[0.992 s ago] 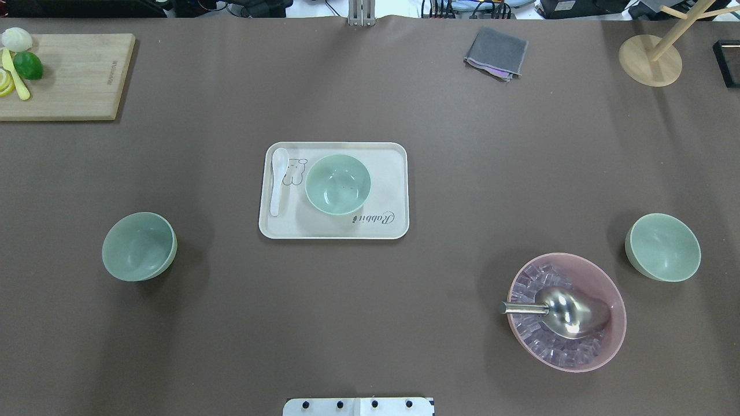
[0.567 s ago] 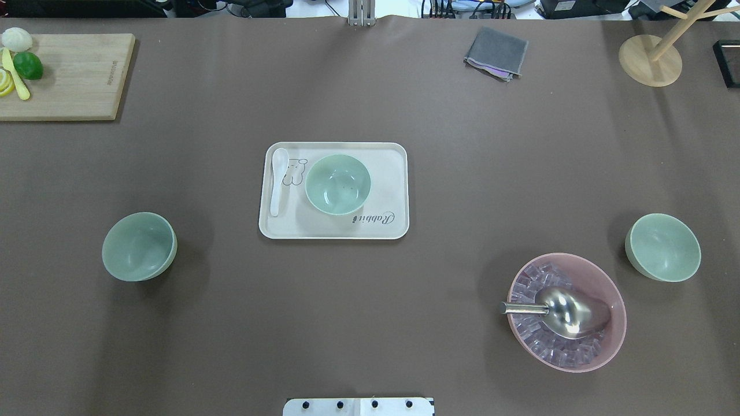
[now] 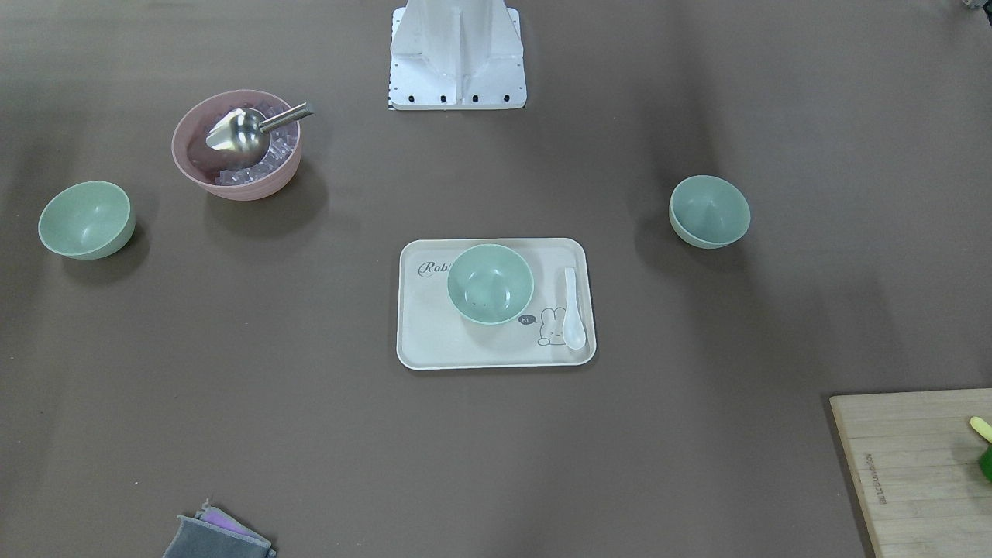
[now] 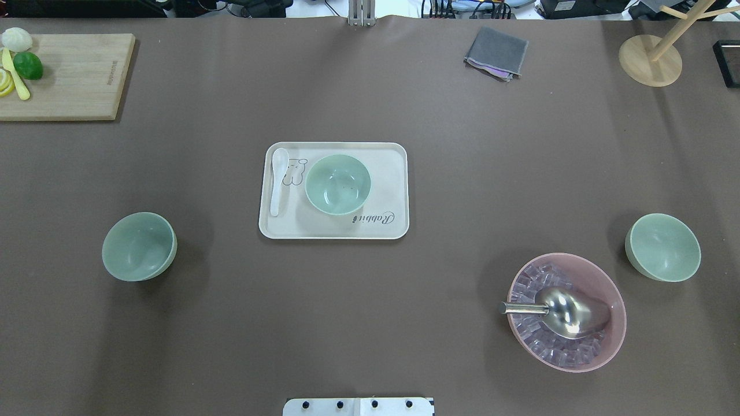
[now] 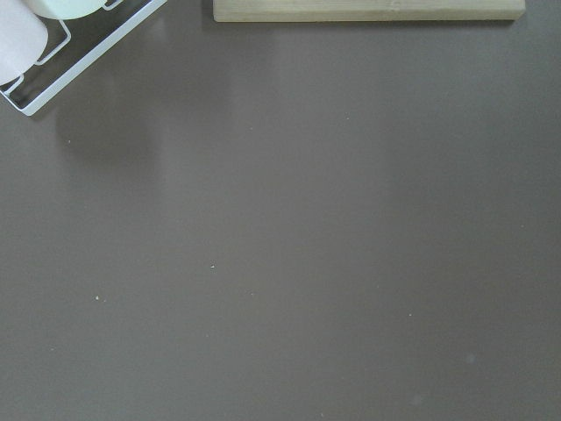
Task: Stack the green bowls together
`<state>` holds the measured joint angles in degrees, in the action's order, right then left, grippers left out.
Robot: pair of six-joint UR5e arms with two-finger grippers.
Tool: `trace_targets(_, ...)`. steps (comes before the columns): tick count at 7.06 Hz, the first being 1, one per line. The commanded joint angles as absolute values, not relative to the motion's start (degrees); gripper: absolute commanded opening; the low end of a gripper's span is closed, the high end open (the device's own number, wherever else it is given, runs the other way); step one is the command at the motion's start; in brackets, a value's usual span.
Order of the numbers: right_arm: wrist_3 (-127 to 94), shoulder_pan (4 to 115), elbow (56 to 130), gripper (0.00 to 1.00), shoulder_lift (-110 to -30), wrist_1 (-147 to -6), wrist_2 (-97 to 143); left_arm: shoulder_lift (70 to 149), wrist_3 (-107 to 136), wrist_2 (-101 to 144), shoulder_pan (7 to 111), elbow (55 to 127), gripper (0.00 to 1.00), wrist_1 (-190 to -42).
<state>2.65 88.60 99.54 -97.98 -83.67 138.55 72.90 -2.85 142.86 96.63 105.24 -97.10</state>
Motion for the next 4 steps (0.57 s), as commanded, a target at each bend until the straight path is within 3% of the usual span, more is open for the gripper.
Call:
trace_targets(1,0.9,83.4,99.2,1.0,-97.7,-79.0,138.7,73.6,3.6,144.0,96.2,105.4,0.98,-97.3)
trace_targets(4,-15.6,74.3,97.5,0.98,-98.2,-64.6,137.6,75.3,6.6,143.4,91.5,105.6,0.98,-100.1)
